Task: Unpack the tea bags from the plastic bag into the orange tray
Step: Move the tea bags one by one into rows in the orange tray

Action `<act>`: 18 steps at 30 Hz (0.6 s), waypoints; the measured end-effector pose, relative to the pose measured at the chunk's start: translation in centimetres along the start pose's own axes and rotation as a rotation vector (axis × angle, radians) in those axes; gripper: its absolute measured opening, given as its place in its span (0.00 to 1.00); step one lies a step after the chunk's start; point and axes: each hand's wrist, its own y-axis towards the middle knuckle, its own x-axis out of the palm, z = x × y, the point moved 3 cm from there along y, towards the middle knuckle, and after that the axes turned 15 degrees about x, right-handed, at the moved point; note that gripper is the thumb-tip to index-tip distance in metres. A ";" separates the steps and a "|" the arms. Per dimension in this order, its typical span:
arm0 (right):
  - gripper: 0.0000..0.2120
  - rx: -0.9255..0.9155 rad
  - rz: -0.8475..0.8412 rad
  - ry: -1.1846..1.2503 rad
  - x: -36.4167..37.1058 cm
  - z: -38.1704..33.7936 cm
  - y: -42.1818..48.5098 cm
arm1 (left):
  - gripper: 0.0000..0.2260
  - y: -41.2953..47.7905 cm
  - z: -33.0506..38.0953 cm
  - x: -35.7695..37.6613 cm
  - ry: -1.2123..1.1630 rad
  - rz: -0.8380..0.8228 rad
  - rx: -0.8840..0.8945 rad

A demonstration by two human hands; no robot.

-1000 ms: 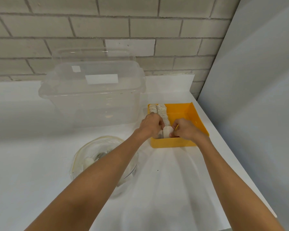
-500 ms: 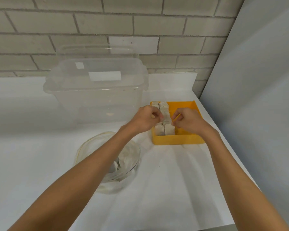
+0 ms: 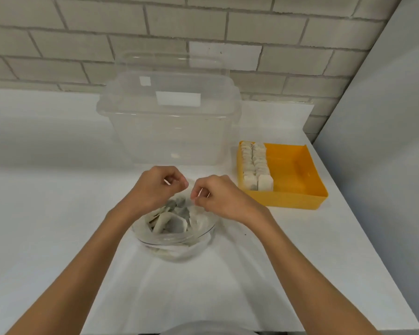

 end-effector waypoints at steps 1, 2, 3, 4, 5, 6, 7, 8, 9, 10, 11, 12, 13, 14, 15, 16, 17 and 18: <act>0.05 0.002 -0.018 -0.038 1.0 -0.4 0.1 | 0.03 -0.6 -0.5 0.0 0.030 0.000 -0.013; 0.06 0.012 -0.032 -0.072 2.0 -0.6 0.3 | 0.04 -1.1 -0.9 0.0 0.060 -0.005 -0.024; 0.07 0.029 -0.044 -0.103 2.8 -0.7 0.5 | 0.04 -1.5 -1.4 0.1 0.087 -0.015 -0.032; 0.07 0.049 -0.053 -0.136 3.5 -0.8 0.7 | 0.04 -1.9 -1.8 0.2 0.107 -0.027 -0.043; 0.08 0.066 -0.058 -0.180 4.0 -0.9 0.8 | 0.04 -2.2 -2.2 0.3 0.118 -0.041 -0.057; 0.09 0.075 -0.062 -0.227 4.5 -1.0 0.9 | 0.03 -2.5 -2.6 0.4 0.121 -0.051 -0.071; 0.09 0.072 -0.064 -0.266 4.8 -1.1 0.9 | 0.03 -2.7 -2.9 0.5 0.118 -0.057 -0.081; 0.09 0.066 -0.064 -0.292 5.1 -1.1 0.9 | 0.03 -2.9 -3.0 0.5 0.115 -0.058 -0.087; 0.08 0.061 -0.062 -0.301 5.2 -1.1 0.9 | 0.03 -3.0 -3.0 0.6 0.114 -0.055 -0.086; 0.06 0.061 -0.061 -0.293 5.2 -1.0 1.0 | 0.03 -3.0 -3.0 0.6 0.110 -0.048 -0.082; 0.05 0.065 -0.065 -0.260 5.1 -0.8 1.1 | 0.03 -3.1 -2.9 0.5 0.104 -0.039 -0.077; 0.04 0.071 -0.072 -0.204 4.8 -0.5 1.2 | 0.04 -3.1 -2.7 0.5 0.096 -0.034 -0.072; 0.03 0.072 -0.079 -0.134 4.4 -0.3 1.2 | 0.04 -3.1 -2.7 0.4 0.089 -0.029 -0.072; 0.03 0.066 -0.079 -0.065 3.9 -0.2 1.2 | 0.04 -3.1 -2.7 0.3 0.079 -0.022 -0.078; 0.03 0.057 -0.069 -0.003 3.3 -0.1 1.2 | 0.05 -3.2 -2.7 0.2 0.059 -0.014 -0.091; 0.03 0.050 -0.053 0.049 2.7 0.0 1.1 | 0.05 -3.3 -2.8 0.2 0.027 -0.006 -0.102; 0.03 0.047 -0.034 0.095 2.2 0.1 1.0 | 0.06 -3.5 -2.8 0.2 -0.015 0.000 -0.111; 0.03 0.049 -0.014 0.141 1.6 0.1 1.0 | 0.06 -3.6 -2.7 0.3 -0.061 0.004 -0.115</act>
